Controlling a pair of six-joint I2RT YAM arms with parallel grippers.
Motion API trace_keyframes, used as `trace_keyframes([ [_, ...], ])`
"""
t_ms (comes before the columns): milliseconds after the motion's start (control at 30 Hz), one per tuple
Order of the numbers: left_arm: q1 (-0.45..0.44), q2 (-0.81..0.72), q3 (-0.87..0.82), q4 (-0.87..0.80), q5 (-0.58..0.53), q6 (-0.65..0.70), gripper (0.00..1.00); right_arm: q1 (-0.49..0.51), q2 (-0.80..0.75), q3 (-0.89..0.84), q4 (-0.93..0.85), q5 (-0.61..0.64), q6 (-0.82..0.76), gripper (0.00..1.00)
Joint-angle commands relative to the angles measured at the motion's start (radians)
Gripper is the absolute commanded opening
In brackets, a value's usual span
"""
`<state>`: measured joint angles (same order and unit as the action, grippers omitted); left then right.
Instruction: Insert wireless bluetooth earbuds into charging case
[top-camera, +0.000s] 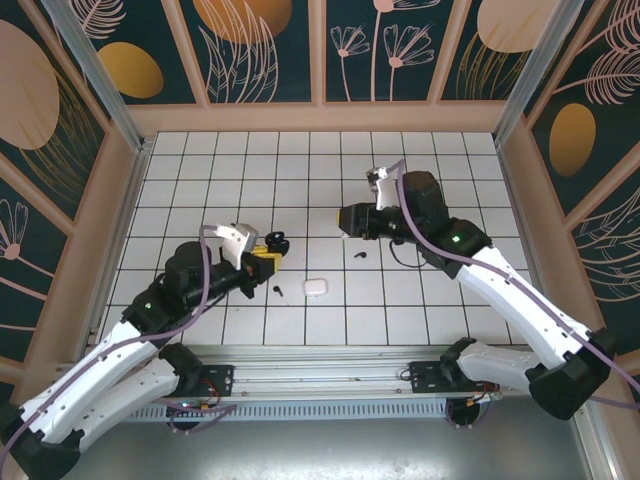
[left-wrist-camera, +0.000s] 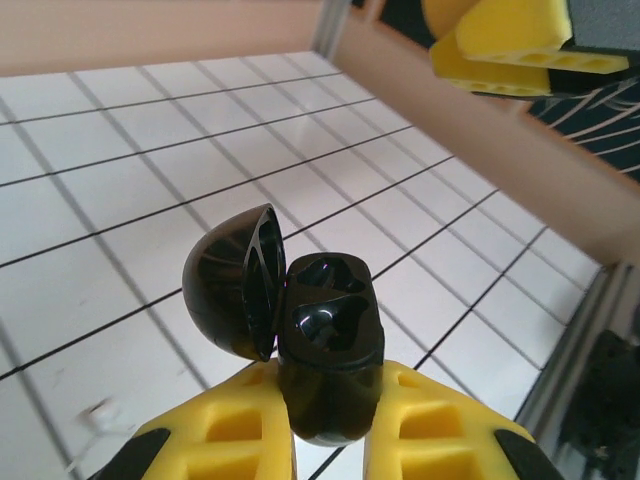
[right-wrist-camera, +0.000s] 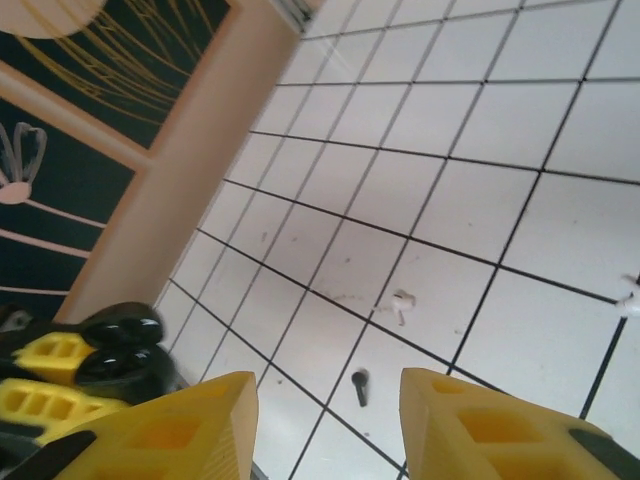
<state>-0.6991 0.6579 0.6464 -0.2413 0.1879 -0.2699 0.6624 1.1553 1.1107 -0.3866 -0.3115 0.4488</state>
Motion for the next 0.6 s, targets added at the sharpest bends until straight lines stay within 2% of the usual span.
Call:
trace_keyframes([
  [0, 0.004, -0.041, 0.075, -0.154, -0.121, 0.043, 0.00, 0.039, 0.124, -0.006, -0.047, 0.046, 0.038, 0.41],
  [167, 0.004, -0.121, 0.091, -0.176, -0.197, 0.026, 0.00, 0.159, 0.360, 0.103, -0.107, 0.119, 0.005, 0.40],
  [367, 0.003, -0.188, 0.108, -0.211, -0.339, -0.016, 0.00, 0.253, 0.606, 0.195, -0.053, 0.077, 0.007, 0.37],
  [567, 0.004, -0.247, 0.151, -0.265, -0.431, -0.077, 0.00, 0.335, 0.800, 0.368, -0.167, 0.123, -0.055, 0.37],
])
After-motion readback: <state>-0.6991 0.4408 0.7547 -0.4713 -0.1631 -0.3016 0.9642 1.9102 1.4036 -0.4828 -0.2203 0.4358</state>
